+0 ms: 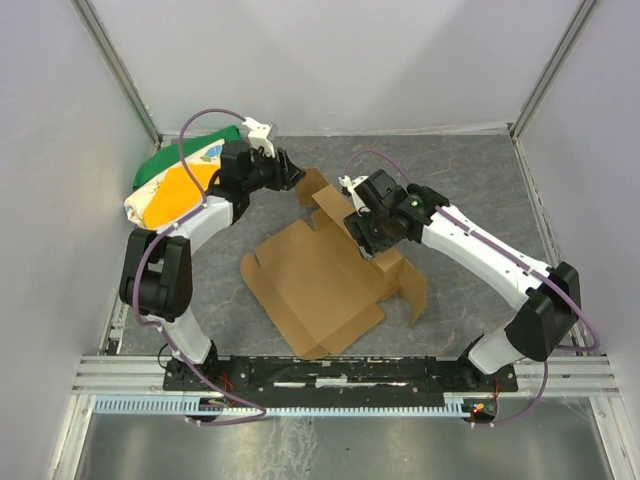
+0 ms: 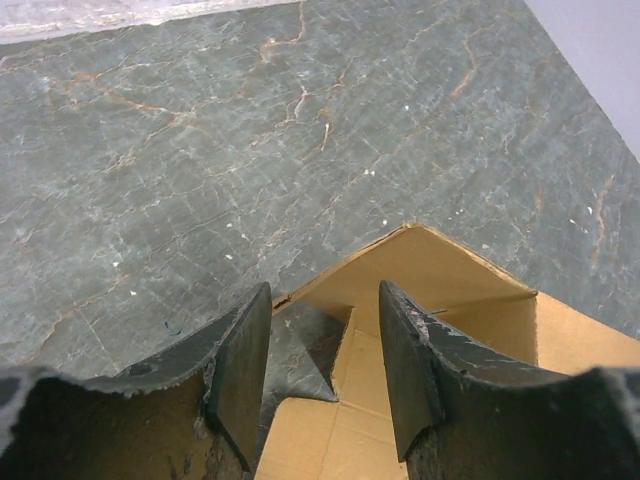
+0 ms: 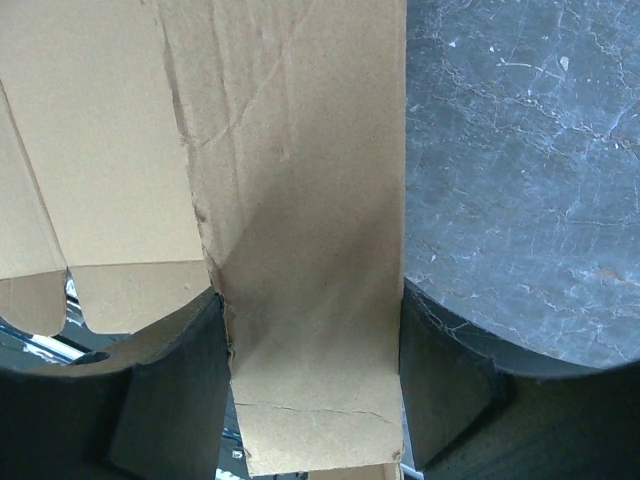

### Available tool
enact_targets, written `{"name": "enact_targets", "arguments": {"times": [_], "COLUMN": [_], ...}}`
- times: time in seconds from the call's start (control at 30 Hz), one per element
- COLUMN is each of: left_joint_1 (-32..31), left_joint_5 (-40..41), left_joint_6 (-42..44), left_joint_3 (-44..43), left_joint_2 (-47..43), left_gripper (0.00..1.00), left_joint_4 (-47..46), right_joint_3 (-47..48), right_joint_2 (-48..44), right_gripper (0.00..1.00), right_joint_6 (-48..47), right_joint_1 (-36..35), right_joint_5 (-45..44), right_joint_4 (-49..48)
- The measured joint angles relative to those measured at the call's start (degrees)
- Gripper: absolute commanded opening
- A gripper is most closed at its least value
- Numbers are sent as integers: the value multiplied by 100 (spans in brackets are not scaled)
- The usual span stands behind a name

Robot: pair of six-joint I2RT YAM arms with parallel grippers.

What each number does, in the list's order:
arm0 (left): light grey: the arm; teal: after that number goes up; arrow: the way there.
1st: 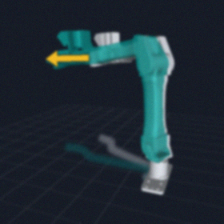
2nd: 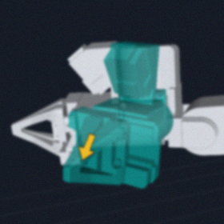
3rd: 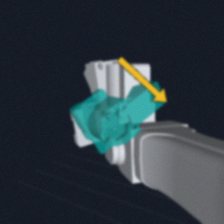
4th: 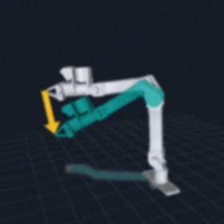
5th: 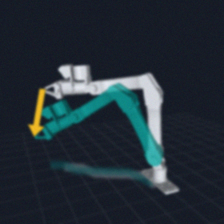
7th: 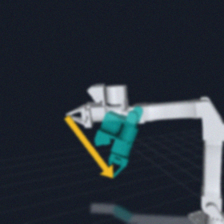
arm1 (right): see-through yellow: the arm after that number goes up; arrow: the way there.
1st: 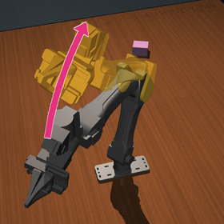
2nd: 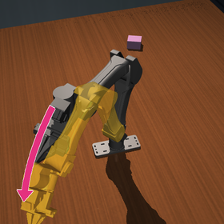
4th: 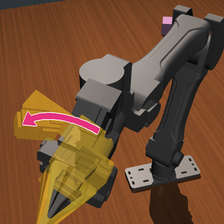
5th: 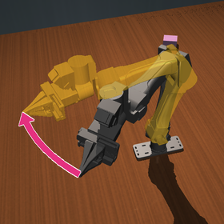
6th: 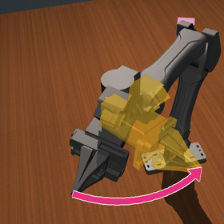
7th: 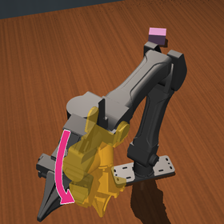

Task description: Fold the paper box

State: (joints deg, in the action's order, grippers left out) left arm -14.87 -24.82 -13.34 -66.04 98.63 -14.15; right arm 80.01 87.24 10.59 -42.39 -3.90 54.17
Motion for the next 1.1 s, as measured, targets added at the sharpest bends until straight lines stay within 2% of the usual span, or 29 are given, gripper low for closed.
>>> {"name": "enact_targets", "arguments": {"times": [0.1,0.33,0.4,0.5,0.57,1.1], "left_joint_1": [0,4,4,4,4,4], "left_joint_5": [-144,-411,-472,-562,-588,-603], "left_joint_6": [0,0,0,2,13,-24], "left_joint_3": [-55,-94,-125,-236,-289,-343], "left_joint_2": [31,260,345,457,483,118], "left_gripper": [49,46,40,24,19,16], "left_joint_4": [-37,-232,-221,-195,-153,708], "right_joint_3": [46,111,114,114,114,304], "right_joint_2": [46,116,116,116,120,352], "right_gripper": [45,45,45,45,45,44], "right_joint_6": [2,2,2,2,2,13], "right_joint_1": [0,0,0,0,0,2], "right_joint_5": [-24,-92,-92,-111,-129,-435], "right_joint_4": [39,42,44,46,46,59]}}
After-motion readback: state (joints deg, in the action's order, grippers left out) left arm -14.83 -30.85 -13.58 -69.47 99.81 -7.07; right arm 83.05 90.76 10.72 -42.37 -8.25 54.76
